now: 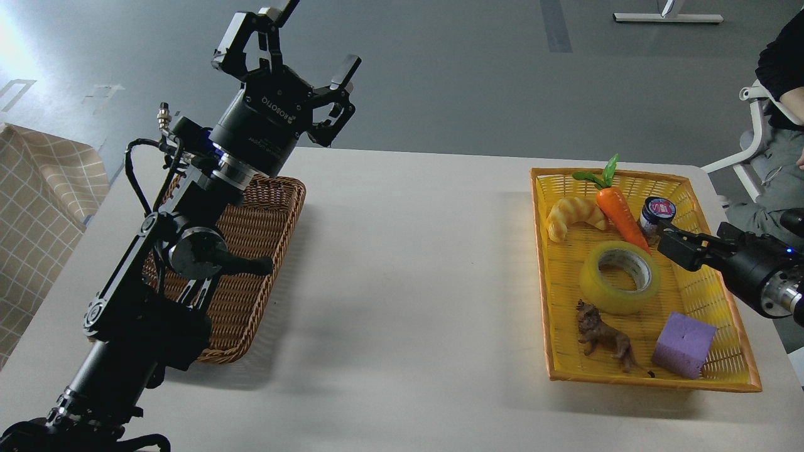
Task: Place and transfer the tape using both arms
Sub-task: 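Move the right gripper down toward the yellow tape roll in the tray, then insert the right gripper into the yellow tape roll and grip it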
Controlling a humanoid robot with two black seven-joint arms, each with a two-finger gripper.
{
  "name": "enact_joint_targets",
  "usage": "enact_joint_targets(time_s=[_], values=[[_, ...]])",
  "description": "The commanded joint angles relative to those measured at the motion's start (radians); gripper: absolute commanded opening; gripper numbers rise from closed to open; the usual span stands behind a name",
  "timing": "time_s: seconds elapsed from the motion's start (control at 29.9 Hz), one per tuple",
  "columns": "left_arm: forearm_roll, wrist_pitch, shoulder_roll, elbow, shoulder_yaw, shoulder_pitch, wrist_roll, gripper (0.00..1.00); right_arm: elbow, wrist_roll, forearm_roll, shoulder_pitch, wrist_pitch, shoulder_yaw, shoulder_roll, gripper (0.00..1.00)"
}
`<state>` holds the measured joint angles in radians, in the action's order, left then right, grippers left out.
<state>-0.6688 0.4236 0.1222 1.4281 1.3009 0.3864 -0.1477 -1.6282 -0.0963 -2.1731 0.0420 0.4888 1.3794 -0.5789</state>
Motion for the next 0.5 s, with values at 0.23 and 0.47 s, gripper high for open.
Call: enact_joint_targets(time_s=[0.23, 0.47], values=[[0.0, 0.001, 0.002, 0.0, 0.0, -0.003, -0.001, 0.98, 0.195, 0.049, -0.009, 0.055, 0.0, -0.039, 0.022, 1.0], [0.0, 0.001, 0.001, 0.0, 0.0, -0.003, 0.0, 0.98, 0.197, 0.049, -0.009, 0.067, 0.0, -0.042, 0.039, 1.0]])
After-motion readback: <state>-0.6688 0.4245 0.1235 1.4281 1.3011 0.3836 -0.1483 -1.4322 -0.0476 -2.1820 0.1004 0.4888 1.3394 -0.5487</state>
